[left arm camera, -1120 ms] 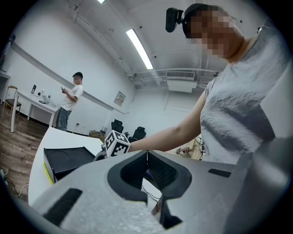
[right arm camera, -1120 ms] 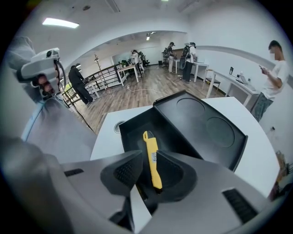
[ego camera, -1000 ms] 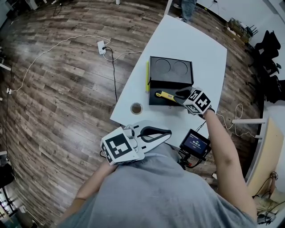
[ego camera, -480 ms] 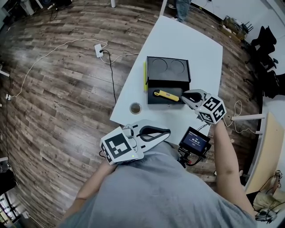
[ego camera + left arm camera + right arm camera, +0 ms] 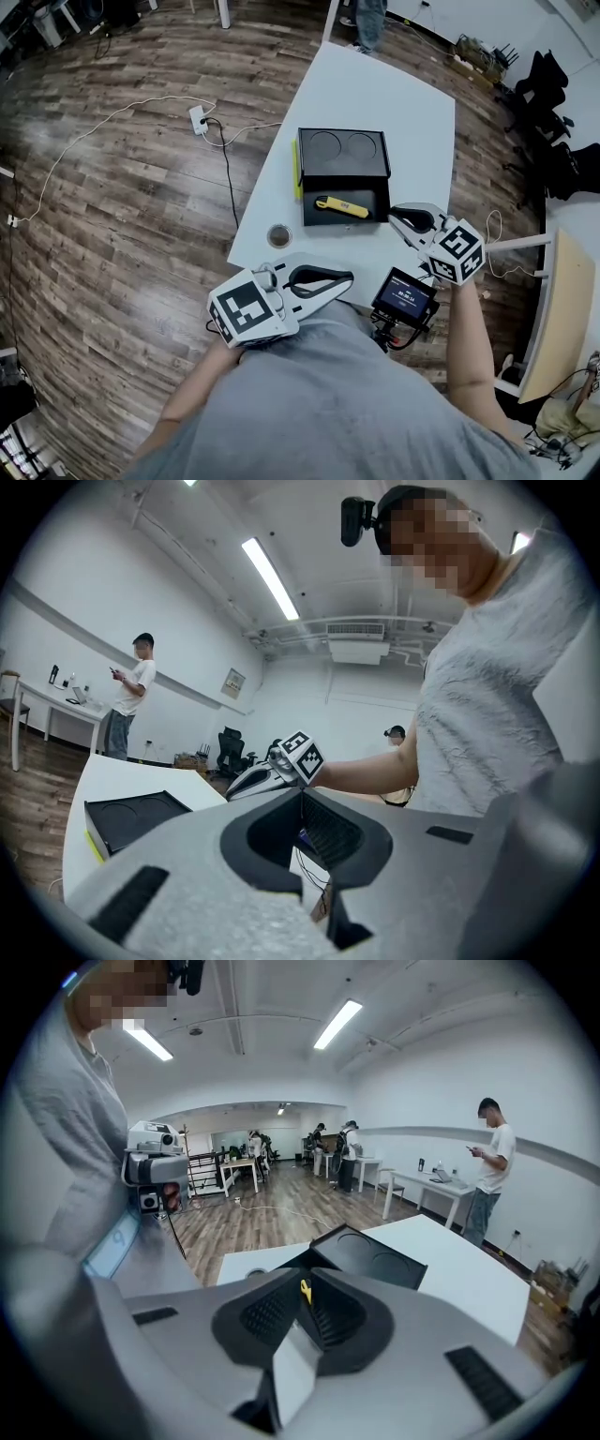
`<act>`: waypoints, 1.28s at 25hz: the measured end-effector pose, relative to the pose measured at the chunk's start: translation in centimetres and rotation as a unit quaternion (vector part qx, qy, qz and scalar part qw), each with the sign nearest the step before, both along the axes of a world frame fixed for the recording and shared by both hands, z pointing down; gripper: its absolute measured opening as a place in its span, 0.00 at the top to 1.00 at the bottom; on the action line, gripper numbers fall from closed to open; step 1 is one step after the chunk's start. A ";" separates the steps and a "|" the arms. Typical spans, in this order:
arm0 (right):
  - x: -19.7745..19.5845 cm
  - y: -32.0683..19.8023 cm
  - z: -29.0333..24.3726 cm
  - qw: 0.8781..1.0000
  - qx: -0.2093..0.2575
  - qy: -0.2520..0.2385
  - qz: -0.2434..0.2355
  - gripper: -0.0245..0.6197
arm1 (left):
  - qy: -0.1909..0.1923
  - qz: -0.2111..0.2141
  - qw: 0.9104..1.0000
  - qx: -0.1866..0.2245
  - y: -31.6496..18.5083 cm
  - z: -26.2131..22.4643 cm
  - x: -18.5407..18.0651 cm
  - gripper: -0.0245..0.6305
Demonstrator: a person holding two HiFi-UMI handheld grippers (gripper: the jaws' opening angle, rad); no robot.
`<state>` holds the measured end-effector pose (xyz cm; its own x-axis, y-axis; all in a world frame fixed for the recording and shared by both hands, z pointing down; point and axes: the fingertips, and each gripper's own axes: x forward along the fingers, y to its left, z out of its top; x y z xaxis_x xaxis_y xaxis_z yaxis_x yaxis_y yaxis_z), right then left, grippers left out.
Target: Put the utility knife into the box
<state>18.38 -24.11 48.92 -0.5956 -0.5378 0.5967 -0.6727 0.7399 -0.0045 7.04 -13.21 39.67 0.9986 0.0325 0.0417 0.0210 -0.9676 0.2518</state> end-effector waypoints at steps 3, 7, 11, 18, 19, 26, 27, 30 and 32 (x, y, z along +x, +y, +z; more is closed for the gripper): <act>0.9 0.1 -0.8 1.000 0.013 -0.004 0.017 0.88 | -0.002 0.003 1.000 0.004 -0.1 -0.1 -0.1 0.93; 3.0 1.0 -2.5 0.998 0.031 -0.007 0.050 0.88 | -0.002 0.001 1.000 0.003 -0.2 -0.2 -0.2 0.93; 4.0 2.4 -4.0 0.997 0.041 -0.004 0.070 0.88 | -0.001 0.004 1.000 0.001 -0.3 -0.4 -0.2 0.93; 3.5 5.8 -6.3 0.995 0.020 -0.010 0.094 0.88 | 0.004 0.006 1.000 0.004 -0.4 -0.4 -0.3 0.93; 3.5 6.3 -6.5 0.995 0.012 -0.003 0.098 0.88 | 0.004 0.006 1.000 0.004 -0.4 -0.3 -0.3 0.93; 2.9 9.4 -8.5 0.990 -0.049 0.015 0.132 0.88 | 0.007 0.008 1.000 0.004 -0.6 -0.1 -0.1 0.93; 2.5 9.6 -9.1 0.989 -0.051 0.010 0.136 0.88 | 0.007 0.009 1.000 0.003 -0.6 -0.1 -0.1 0.93; 0.4 9.7 -11.1 0.990 -0.045 -0.015 0.132 0.88 | 0.008 0.010 1.000 0.004 -0.6 -0.1 0.0 0.93; -1.0 9.7 -12.0 0.991 -0.041 -0.030 0.124 0.88 | 0.007 0.010 1.000 0.004 -0.6 -0.1 0.1 0.93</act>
